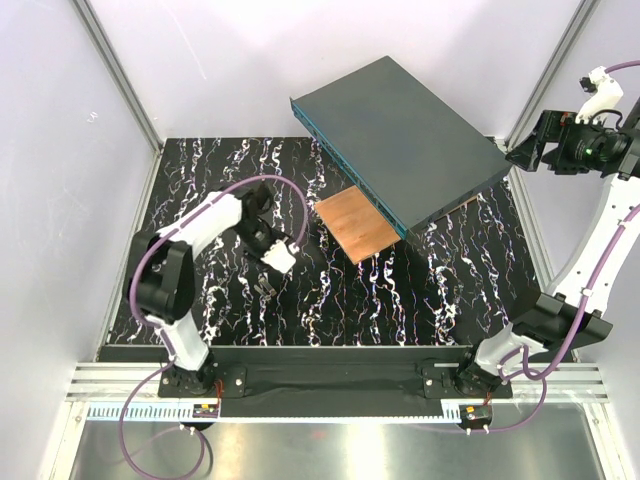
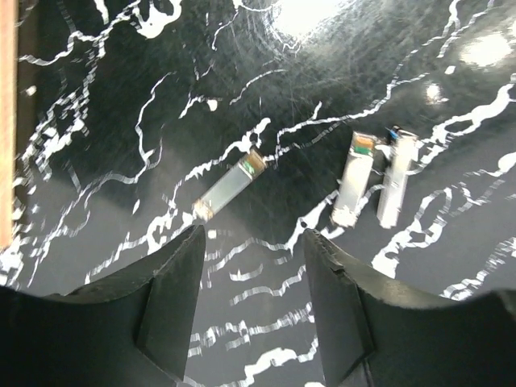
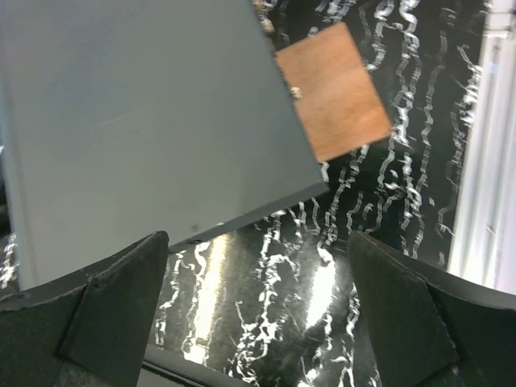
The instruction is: Insert the plug into the switch port
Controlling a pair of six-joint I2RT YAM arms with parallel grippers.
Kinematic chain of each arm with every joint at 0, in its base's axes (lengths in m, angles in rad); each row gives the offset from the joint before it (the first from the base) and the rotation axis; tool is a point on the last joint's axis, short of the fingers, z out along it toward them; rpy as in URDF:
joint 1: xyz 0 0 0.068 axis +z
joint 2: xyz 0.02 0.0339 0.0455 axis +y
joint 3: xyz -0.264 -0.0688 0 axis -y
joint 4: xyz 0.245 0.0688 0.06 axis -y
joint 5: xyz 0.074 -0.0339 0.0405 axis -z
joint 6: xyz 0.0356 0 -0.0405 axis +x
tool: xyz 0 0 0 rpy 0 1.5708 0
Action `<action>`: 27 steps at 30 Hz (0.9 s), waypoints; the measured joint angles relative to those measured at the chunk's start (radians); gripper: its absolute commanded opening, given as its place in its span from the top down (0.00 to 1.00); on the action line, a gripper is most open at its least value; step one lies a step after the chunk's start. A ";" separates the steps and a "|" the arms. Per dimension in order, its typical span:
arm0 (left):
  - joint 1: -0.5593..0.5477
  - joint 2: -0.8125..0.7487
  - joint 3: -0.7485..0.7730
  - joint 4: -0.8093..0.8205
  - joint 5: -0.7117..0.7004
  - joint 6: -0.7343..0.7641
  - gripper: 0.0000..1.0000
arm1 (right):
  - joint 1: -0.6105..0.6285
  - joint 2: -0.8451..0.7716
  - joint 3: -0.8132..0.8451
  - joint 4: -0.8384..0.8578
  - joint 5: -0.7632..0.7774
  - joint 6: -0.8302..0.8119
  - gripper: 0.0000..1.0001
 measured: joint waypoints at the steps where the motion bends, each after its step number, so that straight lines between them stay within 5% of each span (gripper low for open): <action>1: -0.007 0.019 0.003 0.008 -0.003 0.002 0.44 | 0.000 0.000 0.000 0.000 -0.015 -0.001 0.00; 16: -0.046 0.203 0.068 0.079 -0.051 0.010 0.39 | 0.000 -0.006 0.000 -0.002 -0.081 -0.034 0.00; 27: -0.063 0.268 0.119 0.035 -0.134 0.010 0.60 | 0.000 -0.007 0.000 -0.003 -0.071 -0.061 0.00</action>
